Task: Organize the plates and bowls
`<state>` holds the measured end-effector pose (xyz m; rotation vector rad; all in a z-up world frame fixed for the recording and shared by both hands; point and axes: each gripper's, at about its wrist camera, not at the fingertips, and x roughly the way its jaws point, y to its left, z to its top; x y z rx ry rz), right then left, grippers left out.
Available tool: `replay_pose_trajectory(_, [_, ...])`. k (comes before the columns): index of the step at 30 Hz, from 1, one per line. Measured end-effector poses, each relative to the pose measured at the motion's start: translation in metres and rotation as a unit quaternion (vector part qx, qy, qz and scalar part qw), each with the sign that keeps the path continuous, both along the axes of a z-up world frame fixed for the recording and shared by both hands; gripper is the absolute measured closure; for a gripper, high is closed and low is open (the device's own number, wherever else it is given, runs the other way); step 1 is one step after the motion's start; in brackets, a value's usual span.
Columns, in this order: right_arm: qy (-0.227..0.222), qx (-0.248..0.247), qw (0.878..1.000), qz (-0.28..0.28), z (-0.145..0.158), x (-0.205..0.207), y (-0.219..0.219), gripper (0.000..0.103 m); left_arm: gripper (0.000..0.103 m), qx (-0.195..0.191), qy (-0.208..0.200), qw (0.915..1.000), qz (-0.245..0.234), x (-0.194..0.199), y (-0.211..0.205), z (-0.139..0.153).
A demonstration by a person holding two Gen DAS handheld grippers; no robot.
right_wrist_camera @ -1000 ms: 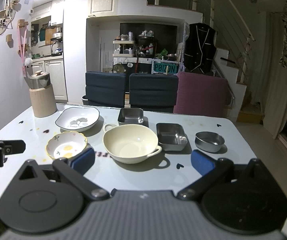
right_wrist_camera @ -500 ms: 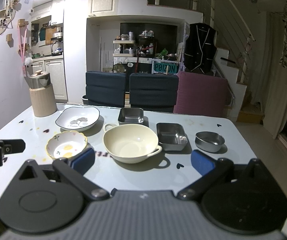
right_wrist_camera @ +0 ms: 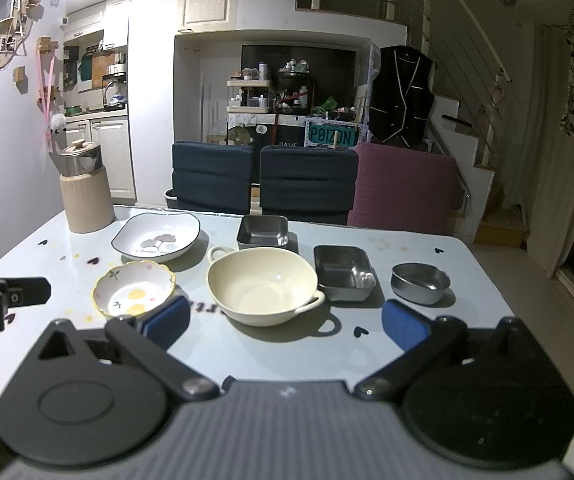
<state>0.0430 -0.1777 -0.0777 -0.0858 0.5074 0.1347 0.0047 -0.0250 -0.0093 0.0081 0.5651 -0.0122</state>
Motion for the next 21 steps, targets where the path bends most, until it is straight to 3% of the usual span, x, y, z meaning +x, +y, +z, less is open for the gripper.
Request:
replay_pose_trajectory(11, [-0.004,0.012,1.0,0.01,0.003,0.0,-0.004,0.0,0.0,-0.006,-0.015,0.9999,0.006,0.001,-0.018,-0.001])
replay_pose_trajectory(21, [-0.025,0.01,0.999,0.019,0.006,0.008,0.0,0.0,0.0,0.004,-0.028,0.9993,0.023,0.01,0.019,0.009])
